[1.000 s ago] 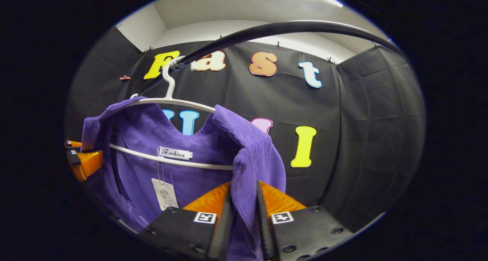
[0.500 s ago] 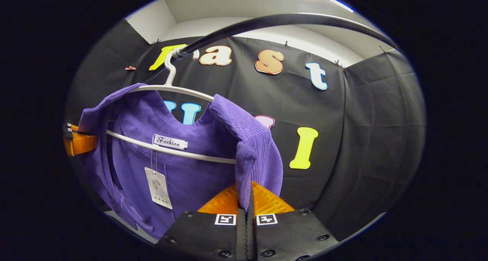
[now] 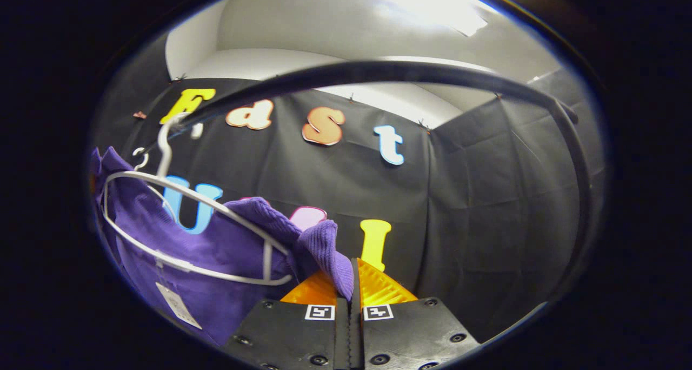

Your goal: Grasp the clothes on the hanger with both hands and then place them into the laundry hamper below.

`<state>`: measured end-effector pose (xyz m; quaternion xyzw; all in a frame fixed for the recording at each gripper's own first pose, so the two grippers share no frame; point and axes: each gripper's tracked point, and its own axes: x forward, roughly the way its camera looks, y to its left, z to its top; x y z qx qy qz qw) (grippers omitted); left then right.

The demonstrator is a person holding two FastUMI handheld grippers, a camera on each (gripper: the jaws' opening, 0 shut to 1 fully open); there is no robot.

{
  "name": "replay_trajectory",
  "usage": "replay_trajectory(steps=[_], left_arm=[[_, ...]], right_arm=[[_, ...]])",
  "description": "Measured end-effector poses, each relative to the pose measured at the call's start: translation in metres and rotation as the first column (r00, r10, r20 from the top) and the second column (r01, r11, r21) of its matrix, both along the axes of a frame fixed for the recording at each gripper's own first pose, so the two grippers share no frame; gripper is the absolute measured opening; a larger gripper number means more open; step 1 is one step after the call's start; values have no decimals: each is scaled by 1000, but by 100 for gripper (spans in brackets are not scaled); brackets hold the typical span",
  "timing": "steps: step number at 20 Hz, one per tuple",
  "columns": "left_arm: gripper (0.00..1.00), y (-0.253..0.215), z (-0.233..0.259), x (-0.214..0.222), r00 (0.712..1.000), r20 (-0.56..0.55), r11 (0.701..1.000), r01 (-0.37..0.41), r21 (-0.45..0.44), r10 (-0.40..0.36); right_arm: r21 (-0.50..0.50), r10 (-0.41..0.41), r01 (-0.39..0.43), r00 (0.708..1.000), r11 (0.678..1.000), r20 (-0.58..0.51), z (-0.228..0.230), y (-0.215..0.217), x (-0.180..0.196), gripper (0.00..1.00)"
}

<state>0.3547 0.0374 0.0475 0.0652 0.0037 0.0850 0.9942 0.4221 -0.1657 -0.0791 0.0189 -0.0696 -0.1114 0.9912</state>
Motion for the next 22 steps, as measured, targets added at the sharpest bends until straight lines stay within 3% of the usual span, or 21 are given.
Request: replay_trajectory(steps=[3,4,7,10,13,17,22], left_arm=[[7,9,18,9,1000,12,999,-4,-44,4],[3,13,16,14,1000,5,999,-1,-52,2],[5,24,-9,23,998,-58,997,-8,-80,4],[5,34,-44,21,994,-112,989,-31,-142,15],[5,45,-70,9,988,-147,988,-66,-140,45],[5,45,-93,-14,982,-181,992,-65,-110,44],[5,23,-127,-41,971,-238,989,-20,-150,-16]], right_arm=[[91,-70,73,997,993,-39,-19,-24,21,5],[112,-70,76,996,991,-58,-27,-24,25,5],[133,-31,50,989,990,-145,-47,-20,23,5],[117,24,2,975,993,-223,-97,7,17,5],[96,86,-64,965,993,-248,-107,30,-5,5],[83,205,-190,946,978,-253,-99,74,-40,5],[103,354,-338,898,935,-261,-77,127,-82,8]])
